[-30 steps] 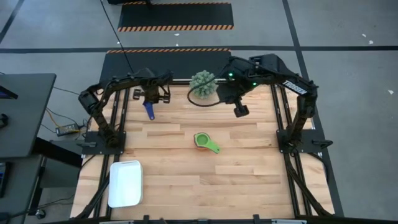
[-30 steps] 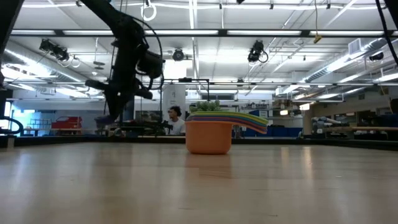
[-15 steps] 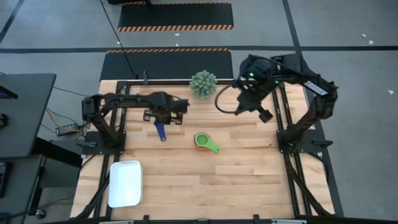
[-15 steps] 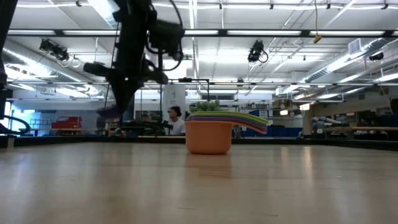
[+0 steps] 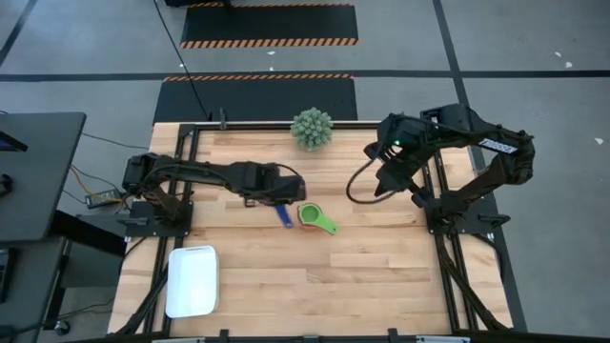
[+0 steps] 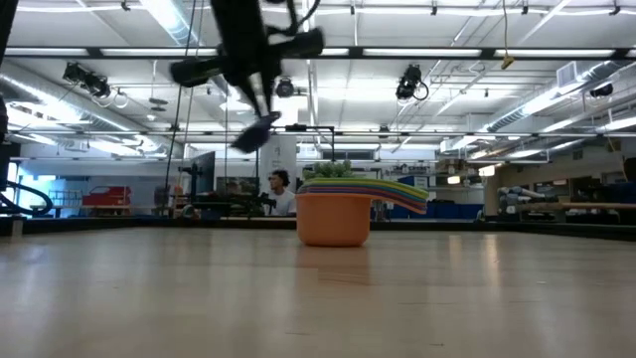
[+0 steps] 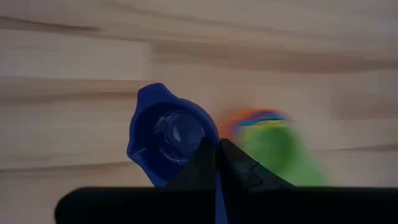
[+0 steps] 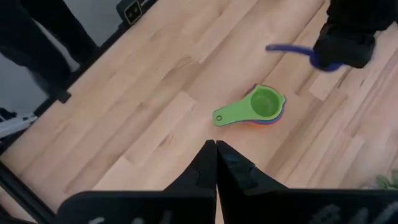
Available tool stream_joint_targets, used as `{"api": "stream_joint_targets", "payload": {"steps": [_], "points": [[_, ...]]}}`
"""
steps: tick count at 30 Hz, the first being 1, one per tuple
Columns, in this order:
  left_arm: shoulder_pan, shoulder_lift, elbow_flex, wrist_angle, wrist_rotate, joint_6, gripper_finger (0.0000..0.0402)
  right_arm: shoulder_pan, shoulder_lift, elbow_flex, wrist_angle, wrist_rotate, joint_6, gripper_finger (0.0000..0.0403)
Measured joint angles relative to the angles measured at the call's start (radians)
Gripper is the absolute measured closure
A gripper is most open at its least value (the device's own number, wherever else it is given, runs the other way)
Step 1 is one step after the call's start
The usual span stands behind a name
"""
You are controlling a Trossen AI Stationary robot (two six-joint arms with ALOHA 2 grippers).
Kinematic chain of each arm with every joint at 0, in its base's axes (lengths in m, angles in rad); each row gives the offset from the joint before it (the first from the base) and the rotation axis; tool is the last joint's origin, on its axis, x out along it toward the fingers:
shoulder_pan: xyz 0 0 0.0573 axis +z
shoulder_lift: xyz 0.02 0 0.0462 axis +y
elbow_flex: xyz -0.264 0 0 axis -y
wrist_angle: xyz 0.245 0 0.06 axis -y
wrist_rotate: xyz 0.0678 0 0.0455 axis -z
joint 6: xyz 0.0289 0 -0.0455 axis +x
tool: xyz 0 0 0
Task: Nest measuring cups in basket
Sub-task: Stack the purple measuring cup on top of the green measuring cup
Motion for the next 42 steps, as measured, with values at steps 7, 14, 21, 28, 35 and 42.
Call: {"api": "stream_joint_targets", "payload": {"steps": [7, 14, 21, 28, 35, 42], "points": [[-0.039, 0.05, 0.063, 0.247, -0.056, -0.086, 0.0395, 0.063, -0.03, -0.048, -0.002, 0.124, -0.017, 0.04], [-0.044, 0.132, 0.129, 0.296, -0.031, -0.151, 0.0395, 0.089, -0.081, -0.088, -0.029, 0.16, -0.018, 0.04], [-0.08, 0.186, 0.153, 0.271, -0.006, -0.246, 0.0395, 0.122, -0.154, -0.131, -0.035, 0.154, -0.015, 0.04], [-0.101, 0.195, 0.153, 0.168, -0.01, -0.353, 0.0395, 0.148, -0.189, -0.144, -0.025, 0.153, -0.018, 0.04], [-0.093, 0.207, 0.151, 0.194, -0.012, -0.357, 0.0395, 0.15, -0.193, -0.144, -0.025, 0.152, -0.018, 0.04], [-0.088, 0.227, 0.153, 0.205, -0.015, -0.361, 0.0395, 0.15, -0.193, -0.144, -0.026, 0.152, -0.018, 0.04]]}}
